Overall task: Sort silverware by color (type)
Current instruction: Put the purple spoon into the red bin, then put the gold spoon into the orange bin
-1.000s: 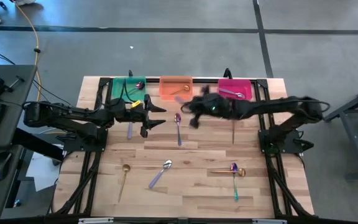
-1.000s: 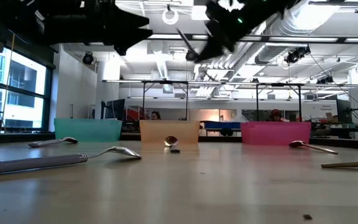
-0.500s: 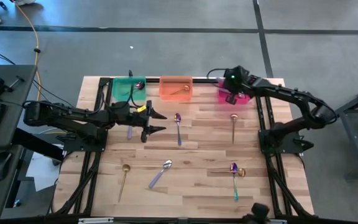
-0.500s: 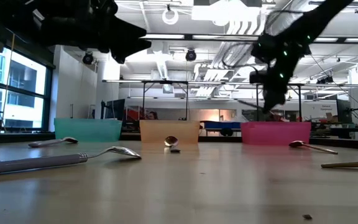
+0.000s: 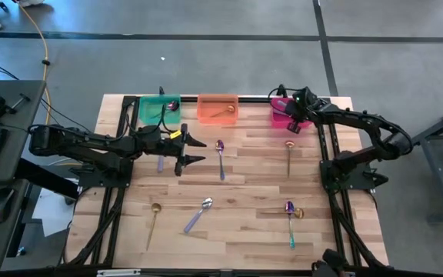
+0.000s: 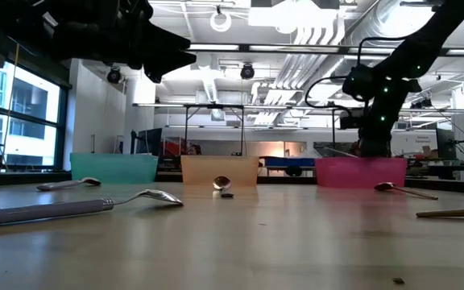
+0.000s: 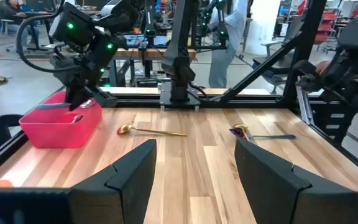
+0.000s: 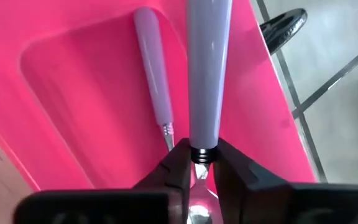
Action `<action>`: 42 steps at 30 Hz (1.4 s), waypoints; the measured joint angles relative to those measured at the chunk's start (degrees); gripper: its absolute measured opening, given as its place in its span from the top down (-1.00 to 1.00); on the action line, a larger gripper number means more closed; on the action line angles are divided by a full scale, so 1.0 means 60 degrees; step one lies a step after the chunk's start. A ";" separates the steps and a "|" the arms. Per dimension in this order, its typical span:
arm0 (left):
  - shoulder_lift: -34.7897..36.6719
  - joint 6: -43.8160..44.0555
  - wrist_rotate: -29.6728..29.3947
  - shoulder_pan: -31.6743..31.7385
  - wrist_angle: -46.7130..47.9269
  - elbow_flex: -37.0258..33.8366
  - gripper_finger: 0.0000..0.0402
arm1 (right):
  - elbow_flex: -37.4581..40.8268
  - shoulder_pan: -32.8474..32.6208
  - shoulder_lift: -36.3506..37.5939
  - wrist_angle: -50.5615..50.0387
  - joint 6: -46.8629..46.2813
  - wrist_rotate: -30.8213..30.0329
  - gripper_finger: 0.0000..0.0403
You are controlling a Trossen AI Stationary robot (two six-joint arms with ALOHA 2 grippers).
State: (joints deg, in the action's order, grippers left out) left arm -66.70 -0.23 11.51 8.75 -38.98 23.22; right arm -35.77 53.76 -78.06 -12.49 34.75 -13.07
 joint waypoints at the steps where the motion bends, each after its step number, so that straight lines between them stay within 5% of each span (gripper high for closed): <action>1: 0.0000 0.0000 -0.0003 0.0000 0.0004 0.0000 -0.04 | -0.0004 -0.0004 0.0000 0.0034 -0.0020 0.0005 0.75; 9: 0.0000 -0.0141 -0.0011 0.0000 0.0151 0.0000 -0.04 | -0.0760 -0.0046 0.0043 -0.0369 -0.1088 -0.0046 0.44; 18: 0.0000 -0.0805 -0.0022 0.0000 0.0740 0.0000 -0.04 | -0.1548 -0.1675 0.1371 -0.2142 -0.2648 0.0785 0.93; 25: 0.0000 -0.1005 -0.0022 0.0000 0.0809 0.0000 -0.04 | -0.1552 -0.4769 0.1977 -0.3357 -0.5382 0.1229 0.91; 34: 0.0000 -0.1002 -0.0022 0.0000 0.1016 0.0000 -0.04 | -0.1552 -0.9276 0.1938 -0.3856 -0.8875 0.0386 0.89; 42: 0.0000 -0.0900 -0.0025 0.0000 0.1132 0.0000 -0.04 | -0.1552 -1.2228 0.1151 -0.4118 -1.1873 -0.0044 0.57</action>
State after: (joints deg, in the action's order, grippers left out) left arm -66.70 -5.63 11.35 8.75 -32.19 23.22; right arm -45.08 -19.61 -71.16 -37.20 -36.49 -13.34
